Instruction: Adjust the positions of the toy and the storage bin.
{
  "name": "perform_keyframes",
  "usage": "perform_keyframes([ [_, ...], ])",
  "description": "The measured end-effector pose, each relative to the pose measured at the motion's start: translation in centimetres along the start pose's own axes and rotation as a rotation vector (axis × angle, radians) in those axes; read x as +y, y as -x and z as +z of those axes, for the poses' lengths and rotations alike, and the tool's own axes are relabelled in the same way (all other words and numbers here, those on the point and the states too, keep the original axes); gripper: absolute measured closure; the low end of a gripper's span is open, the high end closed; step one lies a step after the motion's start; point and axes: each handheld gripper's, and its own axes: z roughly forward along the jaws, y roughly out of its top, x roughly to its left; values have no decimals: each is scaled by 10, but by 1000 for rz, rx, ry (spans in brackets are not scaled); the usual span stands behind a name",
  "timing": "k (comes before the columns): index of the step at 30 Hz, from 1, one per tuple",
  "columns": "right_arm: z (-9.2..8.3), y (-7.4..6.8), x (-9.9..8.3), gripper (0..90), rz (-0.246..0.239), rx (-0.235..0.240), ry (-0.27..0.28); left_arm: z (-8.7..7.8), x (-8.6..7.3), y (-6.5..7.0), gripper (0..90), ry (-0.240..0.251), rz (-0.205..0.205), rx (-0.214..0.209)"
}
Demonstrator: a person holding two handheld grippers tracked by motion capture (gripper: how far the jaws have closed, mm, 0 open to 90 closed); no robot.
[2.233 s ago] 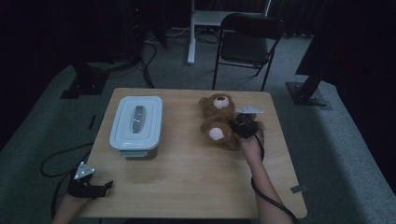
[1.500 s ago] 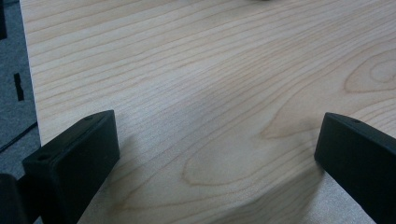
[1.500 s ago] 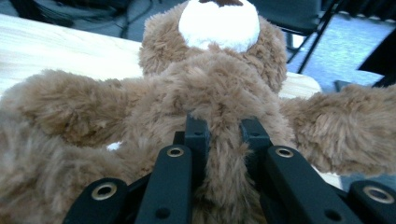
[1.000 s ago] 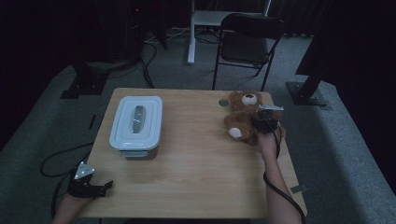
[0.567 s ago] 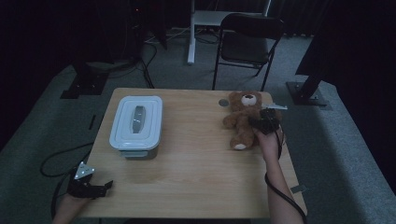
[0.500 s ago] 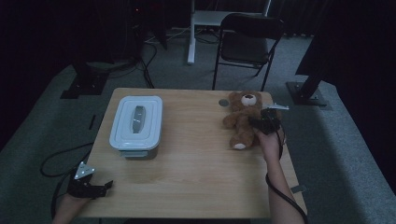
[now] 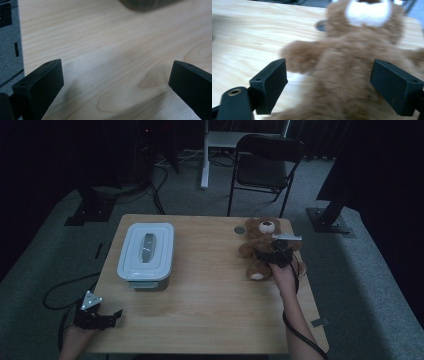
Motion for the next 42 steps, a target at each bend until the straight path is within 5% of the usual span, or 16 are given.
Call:
perform_keyframes([
  [8, 1, -34, 3, 137, -71, 56, 47, -9, 18, -10, 7, 92, -33, 51],
  [13, 4, -52, 4, 138, -96, 88, 75, -3, 27, -14, 7, 75, -22, 67],
  [23, 35, -99, -3, 138, -165, 164, 13, 16, 41, -25, 7, 72, -46, 88],
  [42, 89, -195, -3, 138, -184, 293, -47, 36, 80, -38, 7, 78, -34, 97],
])
